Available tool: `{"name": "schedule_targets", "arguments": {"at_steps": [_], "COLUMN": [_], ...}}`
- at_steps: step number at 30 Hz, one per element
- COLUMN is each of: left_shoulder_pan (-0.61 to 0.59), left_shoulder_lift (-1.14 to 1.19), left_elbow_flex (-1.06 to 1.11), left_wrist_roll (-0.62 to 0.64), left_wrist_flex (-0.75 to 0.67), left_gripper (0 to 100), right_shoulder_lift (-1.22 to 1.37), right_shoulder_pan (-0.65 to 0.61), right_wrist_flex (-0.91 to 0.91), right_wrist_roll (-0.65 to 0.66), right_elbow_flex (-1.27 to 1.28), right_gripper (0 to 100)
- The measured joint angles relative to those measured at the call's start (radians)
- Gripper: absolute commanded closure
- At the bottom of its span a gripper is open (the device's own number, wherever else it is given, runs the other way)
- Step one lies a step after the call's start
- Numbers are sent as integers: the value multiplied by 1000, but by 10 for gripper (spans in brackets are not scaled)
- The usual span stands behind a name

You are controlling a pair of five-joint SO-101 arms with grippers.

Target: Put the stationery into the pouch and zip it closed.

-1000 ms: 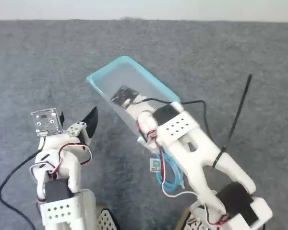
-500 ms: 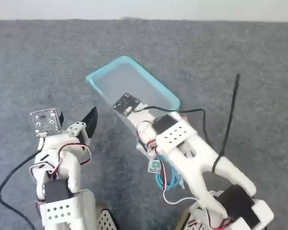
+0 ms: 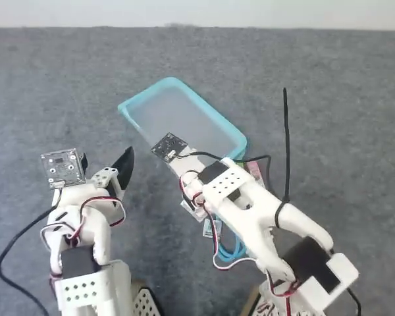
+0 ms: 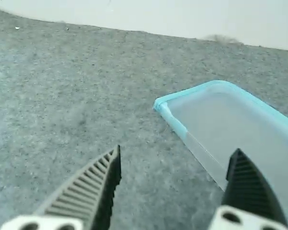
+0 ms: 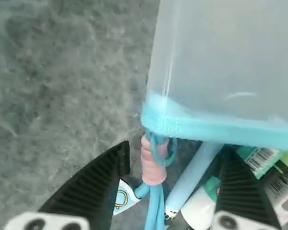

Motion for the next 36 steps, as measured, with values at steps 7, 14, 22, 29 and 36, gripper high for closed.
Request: {"name": "schedule_targets", "arguments": {"at_steps": [7, 14, 22, 29, 36], "left_shoulder_pan": [0, 0, 0, 0, 0], "left_shoulder_lift": [0, 0, 0, 0, 0], "left_elbow_flex": [0, 0, 0, 0, 3], "left_wrist_roll": [0, 0, 0, 0, 0], "left_wrist_flex": [0, 0, 0, 0, -5], "left_gripper": [666, 666, 666, 666, 666], "right_shoulder_lift": [0, -8, -130, -178, -51], "right_shoulder_pan": [-2, 0, -2, -60, -64], "right_wrist_flex": [-2, -3, 25, -15, -32], "right_wrist_roll": [0, 0, 0, 0, 0], "right_elbow_flex": [6, 6, 75, 132, 124], "right_gripper": [798, 771, 772, 775, 775]}}
